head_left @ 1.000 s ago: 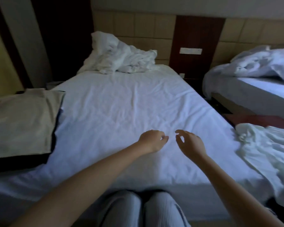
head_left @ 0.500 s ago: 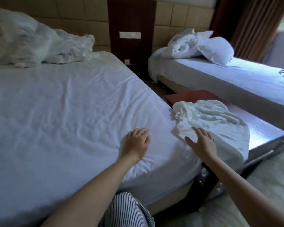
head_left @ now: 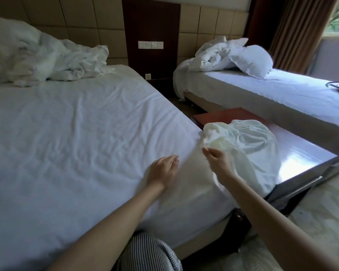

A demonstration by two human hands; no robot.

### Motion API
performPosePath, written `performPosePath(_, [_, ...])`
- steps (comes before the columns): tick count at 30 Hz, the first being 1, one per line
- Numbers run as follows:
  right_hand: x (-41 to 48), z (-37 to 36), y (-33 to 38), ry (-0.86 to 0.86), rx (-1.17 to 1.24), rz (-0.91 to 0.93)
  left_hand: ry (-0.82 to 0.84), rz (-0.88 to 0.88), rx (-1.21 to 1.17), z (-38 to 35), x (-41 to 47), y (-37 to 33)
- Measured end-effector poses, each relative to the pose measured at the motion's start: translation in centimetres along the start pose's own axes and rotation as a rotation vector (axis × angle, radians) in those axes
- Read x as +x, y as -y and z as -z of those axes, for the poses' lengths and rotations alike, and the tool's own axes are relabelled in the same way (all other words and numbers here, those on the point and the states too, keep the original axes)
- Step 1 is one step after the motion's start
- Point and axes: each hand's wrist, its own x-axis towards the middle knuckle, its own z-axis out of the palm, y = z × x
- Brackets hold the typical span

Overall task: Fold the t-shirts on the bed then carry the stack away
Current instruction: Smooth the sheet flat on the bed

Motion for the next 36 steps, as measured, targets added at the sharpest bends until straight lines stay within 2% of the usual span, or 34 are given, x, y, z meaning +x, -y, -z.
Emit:
performPosePath(2, [-1.2, -2.8, 2.3, 0.113, 0.148, -0.021, 0.094, 0.332, -0.609, 1.5, 0.6, -2.1])
performPosePath(3, [-1.8, -4.4, 3.0, 0.18, 0.188, -0.029, 0.13, 0.492, -0.86, 2.4, 1.2, -2.8])
performPosePath(4, [-2.6, -5.7, 3.8, 0.248, 0.233, -0.041, 0.17, 0.609, -1.014, 3.3, 1.6, -3.1])
performPosePath(5, [-3.3, -6.8, 4.3, 0.3, 0.264, -0.051, 0.211, 0.698, -1.092, 4.2, 1.9, -3.3])
performPosePath(7, [-4.3, -7.8, 4.7, 0.365, 0.251, -0.024, 0.246, 0.8, -1.106, 5.7, 2.1, -3.3])
performPosePath(11, [-4.8, -6.8, 4.0, 0.369, 0.154, 0.082, 0.008, 0.861, -1.119, 7.1, 2.7, -1.8])
performPosePath(15, [-3.8, -5.5, 2.5, 0.095, -0.165, 0.293, -0.297, 0.846, -0.914, 10.2, 2.6, 1.9])
performPosePath(17, [-3.0, -5.4, 2.3, 0.022, -0.383, 0.388, -0.412, 0.833, -0.888, 12.8, 1.4, 3.3])
performPosePath(19, [-2.7, -5.8, 2.5, 0.089, -0.577, 0.326, -0.48, 0.811, -0.831, 15.0, 0.0, 4.7])
performPosePath(21, [-3.0, -7.4, 2.9, 0.288, -0.698, 0.208, -0.491, 0.784, -0.754, 16.5, -1.4, 6.4])
performPosePath(23, [-3.8, -9.7, 2.2, 0.488, -0.856, 0.188, -0.438, 0.776, -0.604, 17.4, -2.7, 7.5])
performPosePath(24, [-4.2, -10.8, 1.6, 0.516, -0.895, 0.205, -0.369, 0.787, -0.516, 17.6, -3.3, 8.1])
performPosePath(28, [-5.8, -12.3, 0.9, 0.362, -0.76, 0.254, -0.053, 0.708, -0.09, 17.2, -4.6, 7.6])
performPosePath(30, [-7.0, -12.5, 2.0, 0.407, -0.647, 0.273, -0.045, 0.641, 0.206, 16.8, -4.1, 6.2])
performPosePath(32, [-8.9, -12.5, 3.0, 0.495, -0.444, 0.307, -0.114, 0.534, 0.397, 16.0, -3.1, 4.4])
performPosePath(34, [-10.3, -12.2, 3.2, 0.609, -0.351, 0.373, -0.156, 0.338, 0.426, 14.3, -1.6, 2.4])
performPosePath(36, [-10.4, -11.3, 3.1, 0.687, -0.348, 0.378, -0.046, 0.123, 0.405, 11.9, -0.1, 0.1])
